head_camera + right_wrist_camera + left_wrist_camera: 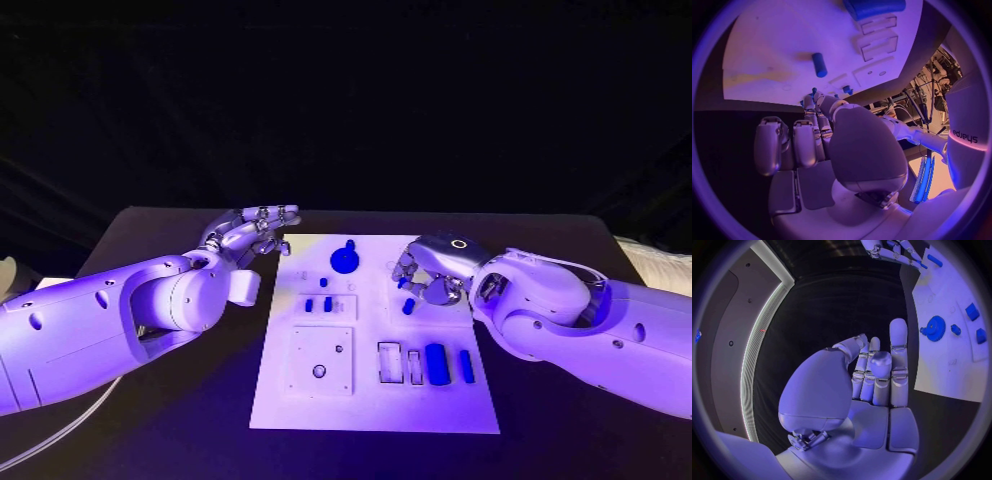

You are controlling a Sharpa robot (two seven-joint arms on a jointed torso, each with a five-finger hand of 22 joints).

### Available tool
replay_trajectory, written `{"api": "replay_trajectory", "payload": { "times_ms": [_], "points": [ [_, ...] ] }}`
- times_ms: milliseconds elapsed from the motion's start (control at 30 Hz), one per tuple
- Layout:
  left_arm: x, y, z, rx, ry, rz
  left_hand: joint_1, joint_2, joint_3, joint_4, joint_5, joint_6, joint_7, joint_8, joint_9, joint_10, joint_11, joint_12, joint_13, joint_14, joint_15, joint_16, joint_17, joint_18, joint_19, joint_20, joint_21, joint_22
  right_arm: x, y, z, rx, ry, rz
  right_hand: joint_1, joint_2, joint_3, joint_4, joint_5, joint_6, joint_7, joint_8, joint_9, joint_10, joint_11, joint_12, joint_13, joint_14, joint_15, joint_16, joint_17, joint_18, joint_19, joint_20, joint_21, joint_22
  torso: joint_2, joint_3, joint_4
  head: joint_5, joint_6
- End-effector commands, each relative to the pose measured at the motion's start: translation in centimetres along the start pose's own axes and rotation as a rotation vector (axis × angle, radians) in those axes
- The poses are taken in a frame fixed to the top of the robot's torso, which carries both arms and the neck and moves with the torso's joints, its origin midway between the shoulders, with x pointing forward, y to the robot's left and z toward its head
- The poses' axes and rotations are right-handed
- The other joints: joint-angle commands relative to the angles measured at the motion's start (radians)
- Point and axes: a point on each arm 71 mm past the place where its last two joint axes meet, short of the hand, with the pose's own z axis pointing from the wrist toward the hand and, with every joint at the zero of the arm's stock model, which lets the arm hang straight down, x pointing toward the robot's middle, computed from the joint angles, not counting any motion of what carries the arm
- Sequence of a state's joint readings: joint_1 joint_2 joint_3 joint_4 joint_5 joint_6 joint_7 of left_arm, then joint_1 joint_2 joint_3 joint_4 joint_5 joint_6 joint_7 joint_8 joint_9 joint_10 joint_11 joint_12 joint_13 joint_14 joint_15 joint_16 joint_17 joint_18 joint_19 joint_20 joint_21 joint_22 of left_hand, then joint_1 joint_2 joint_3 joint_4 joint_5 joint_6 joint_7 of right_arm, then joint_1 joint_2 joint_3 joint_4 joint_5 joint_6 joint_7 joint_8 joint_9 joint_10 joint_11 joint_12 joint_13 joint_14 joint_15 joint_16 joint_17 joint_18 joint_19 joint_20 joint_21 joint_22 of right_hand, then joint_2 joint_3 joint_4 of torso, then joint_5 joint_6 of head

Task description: Assemble the parts on the task board

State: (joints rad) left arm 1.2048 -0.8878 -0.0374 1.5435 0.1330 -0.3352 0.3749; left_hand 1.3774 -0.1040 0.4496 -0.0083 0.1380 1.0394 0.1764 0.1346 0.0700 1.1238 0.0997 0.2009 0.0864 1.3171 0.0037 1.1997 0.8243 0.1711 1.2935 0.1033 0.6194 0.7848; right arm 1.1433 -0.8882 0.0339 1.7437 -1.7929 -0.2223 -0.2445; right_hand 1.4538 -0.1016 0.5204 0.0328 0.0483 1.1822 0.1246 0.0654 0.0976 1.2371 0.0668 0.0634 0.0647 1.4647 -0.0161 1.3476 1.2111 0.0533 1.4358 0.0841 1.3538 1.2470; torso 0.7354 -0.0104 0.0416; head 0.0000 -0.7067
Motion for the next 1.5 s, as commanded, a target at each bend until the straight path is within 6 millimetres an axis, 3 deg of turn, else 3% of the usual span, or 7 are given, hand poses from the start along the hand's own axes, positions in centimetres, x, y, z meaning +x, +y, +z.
{"api": "replay_trajectory", "payload": {
  "times_ms": [33, 267, 367, 700, 833, 1033, 1500],
  "points": [
    [0.2, -0.1, 0.0, 0.012, 0.015, -0.002, 0.004, -0.007, -0.001, -0.005, 0.003, -0.005, 0.001, 0.002, -0.001, -0.007, 0.002, 0.003, -0.001, -0.001, 0.008, 0.002, -0.001, 0.006, 0.002, 0.002, -0.004, 0.0, -0.1, 1.9, 0.3, -0.059, -0.012, 0.021, -0.001, 0.004, 0.008, -0.001, 0.004, 0.004, 0.005, 0.003, 0.002, 0.009, -0.003, 0.001, 0.0, 0.051, -0.003, 0.002, 0.0, 0.02, 0.004, 0.002, -0.005, -0.002, 0.0, -0.0009, 0.0007, 0.008, -0.004],
    [0.3, 0.0, 0.1, 0.011, 0.017, -0.002, 0.004, -0.007, 0.0, -0.006, 0.003, -0.006, 0.001, 0.002, -0.001, -0.009, 0.002, 0.004, -0.001, -0.001, 0.009, 0.002, -0.002, 0.006, 0.001, 0.003, -0.006, -0.001, 0.5, 5.0, 1.0, -0.143, -0.018, 0.047, -0.002, 0.004, 0.014, -0.005, 0.005, 0.003, 0.006, 0.002, 0.002, 0.008, -0.002, 0.0, -0.001, 0.05, -0.003, 0.002, -0.001, 0.02, 0.003, 0.001, -0.006, -0.003, 0.0, -0.0018, 0.0005, 0.021, -0.011],
    [0.4, 0.0, 0.0, 0.011, 0.021, -0.004, 0.004, -0.007, 0.0, -0.006, 0.003, -0.006, 0.001, 0.002, -0.001, -0.009, 0.002, 0.004, -0.001, -0.001, 0.009, 0.002, -0.002, 0.006, 0.001, 0.003, -0.006, -0.001, 1.4, 6.0, 1.3, -0.166, -0.001, 0.063, -0.002, 0.004, 0.016, -0.007, 0.005, 0.002, 0.006, 0.002, 0.002, 0.007, -0.002, 0.0, -0.001, 0.05, -0.003, 0.002, -0.001, 0.02, 0.004, 0.001, -0.006, -0.003, 0.0, -0.0027, 0.0002, 0.034, -0.018],
    [0.5, -0.1, 0.0, 0.012, 0.026, -0.006, 0.004, -0.007, -0.001, -0.007, 0.003, -0.007, 0.001, 0.002, -0.001, -0.01, 0.002, 0.004, -0.001, -0.003, 0.009, 0.001, -0.006, 0.007, 0.0, 0.003, -0.01, -0.004, 4.8, 7.5, 1.7, -0.19, 0.068, 0.108, -0.005, 0.004, 0.022, -0.011, 0.005, -0.001, 0.008, 0.0, 0.001, 0.004, 0.0, -0.001, -0.001, 0.049, -0.002, 0.0, -0.006, 0.021, 0.002, 0.001, -0.009, -0.008, 0.0, -0.002, 0.0002, 0.061, -0.035],
    [0.5, 0.0, 0.0, 0.012, 0.029, -0.007, 0.003, -0.008, -0.001, -0.007, 0.003, -0.009, 0.002, 0.002, -0.001, -0.012, 0.003, 0.006, -0.001, -0.004, 0.009, 0.0, -0.008, 0.007, -0.001, 0.003, -0.012, -0.006, 5.5, 7.9, 1.9, -0.198, 0.084, 0.115, -0.005, 0.004, 0.023, -0.012, 0.005, -0.001, 0.008, 0.0, 0.001, 0.003, 0.0, -0.001, -0.001, 0.049, -0.002, 0.0, -0.005, 0.021, 0.001, 0.001, -0.01, -0.008, -0.001, -0.0034, 0.0019, 0.062, -0.039],
    [0.5, 0.0, 0.0, 0.011, 0.029, -0.007, 0.003, -0.008, -0.001, -0.007, 0.003, -0.01, 0.002, 0.002, -0.001, -0.013, 0.003, 0.006, -0.001, -0.004, 0.009, 0.0, -0.008, 0.008, -0.001, 0.003, -0.012, -0.006, 6.1, 8.3, 2.0, -0.212, 0.095, 0.116, -0.006, 0.004, 0.023, -0.012, 0.005, -0.001, 0.009, 0.0, 0.001, 0.003, 0.0, -0.001, -0.001, 0.049, -0.002, 0.0, -0.005, 0.021, 0.001, 0.001, -0.01, -0.009, 0.0, -0.0011, -0.0001, 0.065, -0.041],
    [0.4, 0.0, 0.1, 0.002, 0.031, -0.008, 0.002, -0.009, -0.002, -0.008, 0.003, -0.013, 0.003, 0.002, -0.001, -0.017, 0.004, 0.008, -0.002, -0.005, 0.01, 0.0, -0.01, 0.008, -0.002, 0.004, -0.015, -0.008, 6.5, 9.1, 1.8, -0.24, 0.105, 0.115, -0.007, 0.003, 0.024, -0.013, 0.005, -0.001, 0.009, 0.0, 0.001, 0.003, 0.0, -0.001, -0.001, 0.049, -0.002, 0.0, -0.006, 0.021, 0.001, 0.001, -0.01, -0.009, -0.001, -0.0003, -0.0006, 0.066, -0.048]
  ]
}}
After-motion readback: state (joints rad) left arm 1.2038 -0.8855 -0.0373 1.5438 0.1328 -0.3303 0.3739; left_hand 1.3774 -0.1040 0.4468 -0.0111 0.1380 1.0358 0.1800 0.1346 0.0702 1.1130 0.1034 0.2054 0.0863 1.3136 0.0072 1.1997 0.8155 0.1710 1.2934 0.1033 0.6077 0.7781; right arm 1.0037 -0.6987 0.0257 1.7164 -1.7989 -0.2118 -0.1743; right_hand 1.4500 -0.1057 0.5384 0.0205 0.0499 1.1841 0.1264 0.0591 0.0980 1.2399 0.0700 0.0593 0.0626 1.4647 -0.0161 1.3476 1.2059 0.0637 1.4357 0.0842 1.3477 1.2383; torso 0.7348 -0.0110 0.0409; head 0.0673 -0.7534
